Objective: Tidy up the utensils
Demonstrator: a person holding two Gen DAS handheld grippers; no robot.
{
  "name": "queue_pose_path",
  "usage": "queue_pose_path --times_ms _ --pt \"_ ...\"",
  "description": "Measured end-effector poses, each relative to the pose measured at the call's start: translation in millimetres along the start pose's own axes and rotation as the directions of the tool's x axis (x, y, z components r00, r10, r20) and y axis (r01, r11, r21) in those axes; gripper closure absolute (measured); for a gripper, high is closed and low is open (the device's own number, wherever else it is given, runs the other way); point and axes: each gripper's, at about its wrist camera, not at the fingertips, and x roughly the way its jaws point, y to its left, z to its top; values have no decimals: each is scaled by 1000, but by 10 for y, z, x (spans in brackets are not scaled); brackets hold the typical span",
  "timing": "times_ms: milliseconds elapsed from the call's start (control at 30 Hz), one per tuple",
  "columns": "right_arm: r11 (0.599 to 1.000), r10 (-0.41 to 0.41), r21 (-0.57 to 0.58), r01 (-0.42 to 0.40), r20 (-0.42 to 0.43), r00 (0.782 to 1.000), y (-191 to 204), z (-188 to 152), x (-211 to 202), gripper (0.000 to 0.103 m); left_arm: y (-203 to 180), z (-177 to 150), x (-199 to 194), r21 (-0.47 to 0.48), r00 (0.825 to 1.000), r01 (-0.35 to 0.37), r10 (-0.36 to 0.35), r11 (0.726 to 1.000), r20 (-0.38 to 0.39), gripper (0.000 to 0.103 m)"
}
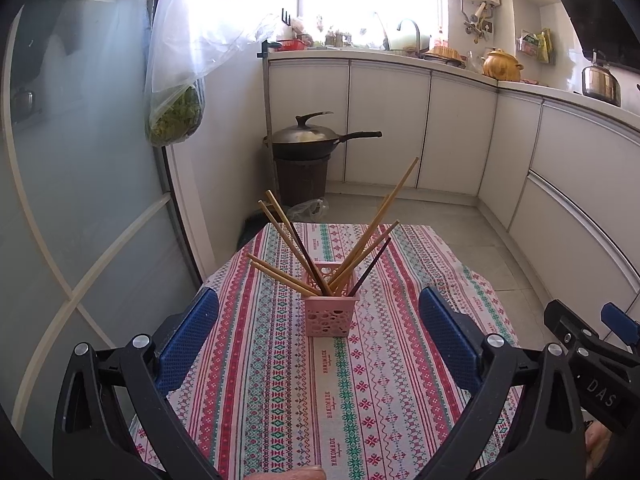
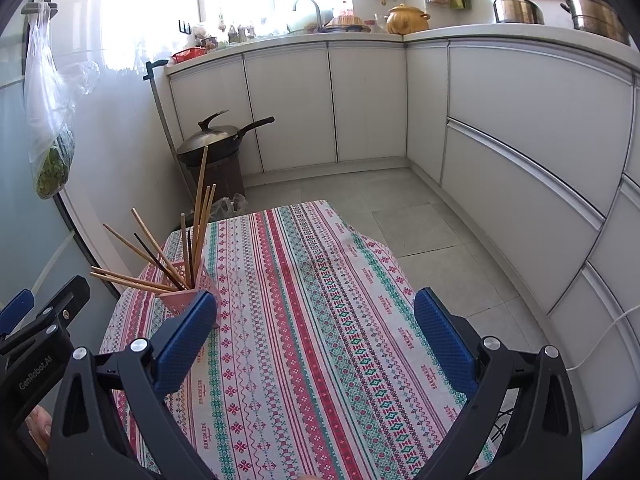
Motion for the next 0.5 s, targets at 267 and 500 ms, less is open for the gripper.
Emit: queue_pose_path --times_ms 267,500 --pt "1000 1 -5 -1 -5 1000 9 -3 2 7 -6 0 4 2 1000 -1 1 1000 -4 7" --pt "1000 3 -5 -3 -8 1000 3 -8 3 7 -27 -4 3 9 1000 -6 6 1000 -7 7"
